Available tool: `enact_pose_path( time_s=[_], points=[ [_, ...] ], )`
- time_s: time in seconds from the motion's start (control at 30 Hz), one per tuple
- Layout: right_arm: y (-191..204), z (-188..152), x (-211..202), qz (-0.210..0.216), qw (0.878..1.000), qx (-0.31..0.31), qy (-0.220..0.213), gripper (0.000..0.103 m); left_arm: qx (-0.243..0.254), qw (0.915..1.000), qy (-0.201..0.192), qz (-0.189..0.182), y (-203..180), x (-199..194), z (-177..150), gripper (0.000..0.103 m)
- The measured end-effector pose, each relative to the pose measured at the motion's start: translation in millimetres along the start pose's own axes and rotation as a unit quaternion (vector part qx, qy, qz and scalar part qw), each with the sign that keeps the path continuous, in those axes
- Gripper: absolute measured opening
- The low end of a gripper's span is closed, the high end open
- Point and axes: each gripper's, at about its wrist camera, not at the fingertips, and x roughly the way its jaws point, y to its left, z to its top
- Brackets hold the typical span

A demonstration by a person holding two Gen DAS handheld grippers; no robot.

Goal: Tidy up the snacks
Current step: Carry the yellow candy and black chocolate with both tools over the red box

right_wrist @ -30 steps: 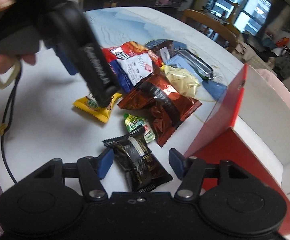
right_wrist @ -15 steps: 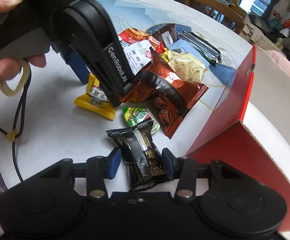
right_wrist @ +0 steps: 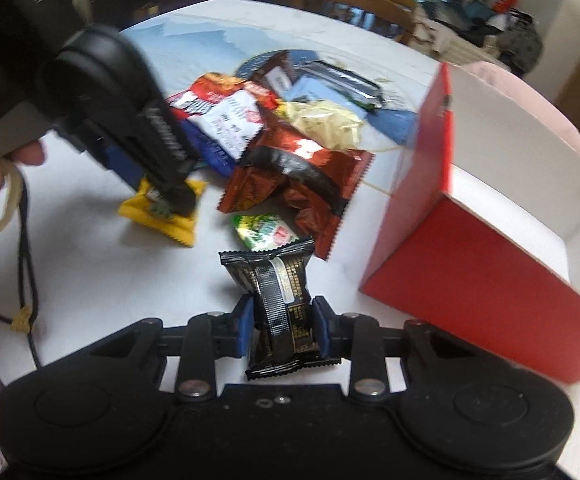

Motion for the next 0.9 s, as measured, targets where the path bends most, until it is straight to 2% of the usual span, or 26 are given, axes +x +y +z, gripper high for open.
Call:
enact_pose_path(
  time_s=[0.3,0.53,0.9],
  points=[
    [5.8,-6.0,-26.3,-0.018,0.999,0.041,-0.013,0.03,-0.002,0.9994,-0.012,-0.031,15.5,-18.6,-14.4,0.023],
    [12.5,-4.7,-50.5,-0.031,0.997,0.062,-0.032,0.03,0.004,0.9986,-0.021,-0.049,22.2,-32.9,-26.2,0.022],
    [0.5,12.5,-100.2,-0.055,0.991,0.09,-0.076,0.03,0.064,0.9892,-0.094,-0.093,-4.0,-106.6,-24.3,0.022]
  ],
)
